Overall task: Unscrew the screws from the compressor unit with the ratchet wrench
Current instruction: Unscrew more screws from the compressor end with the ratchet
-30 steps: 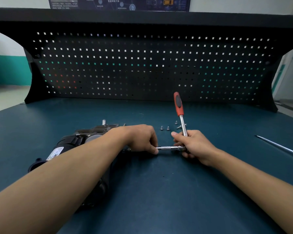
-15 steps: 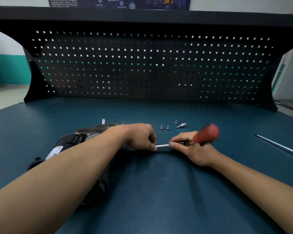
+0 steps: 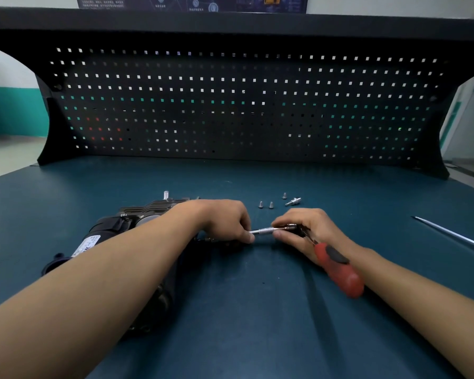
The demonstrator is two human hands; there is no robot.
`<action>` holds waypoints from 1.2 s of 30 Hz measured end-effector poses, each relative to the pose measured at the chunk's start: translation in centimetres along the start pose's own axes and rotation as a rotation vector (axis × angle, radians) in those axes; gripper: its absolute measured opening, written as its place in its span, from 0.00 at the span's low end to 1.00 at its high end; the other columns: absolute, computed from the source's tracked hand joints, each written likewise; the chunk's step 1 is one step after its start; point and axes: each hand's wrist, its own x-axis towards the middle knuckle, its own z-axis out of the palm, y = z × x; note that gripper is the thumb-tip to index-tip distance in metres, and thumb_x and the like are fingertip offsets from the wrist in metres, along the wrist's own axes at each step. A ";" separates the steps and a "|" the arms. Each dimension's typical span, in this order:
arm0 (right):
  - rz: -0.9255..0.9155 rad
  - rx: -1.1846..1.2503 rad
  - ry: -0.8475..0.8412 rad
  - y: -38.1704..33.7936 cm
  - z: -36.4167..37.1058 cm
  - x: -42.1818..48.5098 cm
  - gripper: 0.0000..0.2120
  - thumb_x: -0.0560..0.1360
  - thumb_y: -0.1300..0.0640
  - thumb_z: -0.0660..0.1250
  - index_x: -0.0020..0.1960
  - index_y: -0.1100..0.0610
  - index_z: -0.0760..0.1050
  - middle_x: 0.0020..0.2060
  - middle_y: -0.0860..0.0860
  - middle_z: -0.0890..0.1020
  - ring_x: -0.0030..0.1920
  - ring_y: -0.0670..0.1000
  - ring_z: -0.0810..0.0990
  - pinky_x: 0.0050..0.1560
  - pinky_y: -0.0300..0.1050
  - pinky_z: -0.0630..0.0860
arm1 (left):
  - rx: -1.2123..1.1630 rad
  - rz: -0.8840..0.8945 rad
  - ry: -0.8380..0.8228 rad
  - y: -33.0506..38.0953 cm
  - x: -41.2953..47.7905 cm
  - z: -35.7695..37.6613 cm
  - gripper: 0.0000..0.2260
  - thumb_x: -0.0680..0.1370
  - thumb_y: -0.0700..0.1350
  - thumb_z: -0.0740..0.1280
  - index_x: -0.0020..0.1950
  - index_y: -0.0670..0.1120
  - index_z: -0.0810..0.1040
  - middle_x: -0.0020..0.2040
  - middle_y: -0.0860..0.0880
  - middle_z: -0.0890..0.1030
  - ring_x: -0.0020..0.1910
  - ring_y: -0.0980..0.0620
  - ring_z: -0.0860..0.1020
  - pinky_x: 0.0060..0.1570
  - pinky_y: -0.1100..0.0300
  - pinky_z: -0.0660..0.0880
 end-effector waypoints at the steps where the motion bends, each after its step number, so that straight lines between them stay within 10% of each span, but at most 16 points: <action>1: -0.049 -0.049 -0.007 0.3 -0.1 0.1 0.06 0.73 0.57 0.76 0.49 0.56 0.85 0.39 0.48 0.83 0.39 0.44 0.79 0.43 0.36 0.74 | -0.019 -0.004 -0.012 0.0 0.0 0.0 0.10 0.79 0.52 0.67 0.47 0.48 0.84 0.36 0.55 0.84 0.33 0.59 0.80 0.38 0.63 0.73; 11: -0.182 -0.149 -0.042 1.7 -0.3 0.2 0.10 0.75 0.49 0.74 0.53 0.53 0.82 0.41 0.46 0.82 0.41 0.45 0.79 0.44 0.42 0.76 | -0.098 0.025 -0.061 0.1 -0.2 0.1 0.10 0.83 0.46 0.62 0.51 0.43 0.82 0.39 0.52 0.83 0.37 0.54 0.81 0.40 0.64 0.75; 20: 0.559 0.385 -0.206 -1.0 -0.8 0.5 0.32 0.74 0.29 0.61 0.43 0.59 0.83 0.31 0.54 0.84 0.23 0.47 0.69 0.24 0.37 0.64 | 0.008 0.075 -0.108 0.1 -0.2 -0.2 0.10 0.82 0.49 0.65 0.53 0.47 0.83 0.41 0.53 0.84 0.35 0.59 0.79 0.41 0.67 0.73; 36: 1.125 0.653 -0.419 -1.7 -1.8 2.2 0.27 0.82 0.42 0.58 0.43 0.62 0.83 0.26 0.53 0.71 0.18 0.45 0.59 0.19 0.32 0.53 | -0.046 0.068 -0.134 -0.1 -0.1 -0.1 0.09 0.81 0.48 0.66 0.53 0.45 0.84 0.39 0.53 0.83 0.36 0.57 0.80 0.42 0.65 0.75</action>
